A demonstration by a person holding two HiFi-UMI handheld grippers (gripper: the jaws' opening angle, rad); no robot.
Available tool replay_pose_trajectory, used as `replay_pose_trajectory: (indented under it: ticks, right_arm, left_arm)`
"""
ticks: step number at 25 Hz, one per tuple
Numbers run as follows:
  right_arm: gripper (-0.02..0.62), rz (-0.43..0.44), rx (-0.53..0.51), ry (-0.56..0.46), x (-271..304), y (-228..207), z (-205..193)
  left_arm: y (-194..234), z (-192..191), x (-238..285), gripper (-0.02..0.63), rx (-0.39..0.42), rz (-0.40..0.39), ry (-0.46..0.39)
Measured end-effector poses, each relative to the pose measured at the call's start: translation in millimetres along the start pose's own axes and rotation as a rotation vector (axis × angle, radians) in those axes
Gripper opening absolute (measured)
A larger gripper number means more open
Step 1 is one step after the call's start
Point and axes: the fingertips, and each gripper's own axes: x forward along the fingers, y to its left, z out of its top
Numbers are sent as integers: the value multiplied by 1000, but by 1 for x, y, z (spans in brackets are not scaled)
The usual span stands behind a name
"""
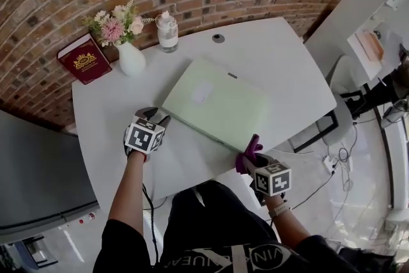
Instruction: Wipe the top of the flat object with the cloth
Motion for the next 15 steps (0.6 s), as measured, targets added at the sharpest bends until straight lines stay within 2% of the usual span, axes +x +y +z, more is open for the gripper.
replay_pose_trajectory:
  ticks: [4, 8, 9, 12, 13, 15]
  right_arm:
    - [67, -67, 105, -39, -4, 4, -2]
    - [67, -98, 220, -84, -4, 15, -10]
    - [67, -103, 232, -92, -4, 18, -10]
    - [67, -113, 265, -119, -5, 24, -6]
    - [67, -109, 274, -123, -6, 26, -6]
    - [67, -94, 286, -124, -7, 30, -5]
  left_arm:
    - [2, -2, 4, 174, 47, -55, -7]
    - [-10, -4, 3, 95, 111, -118, -10]
    - [-10, -5, 3, 91, 131, -116, -4]
    - [10, -11, 5, 91, 144, -37, 51]
    - [16, -11, 6, 91, 134, -35, 56]
    - [15, -5, 8, 105, 135, -83, 39]
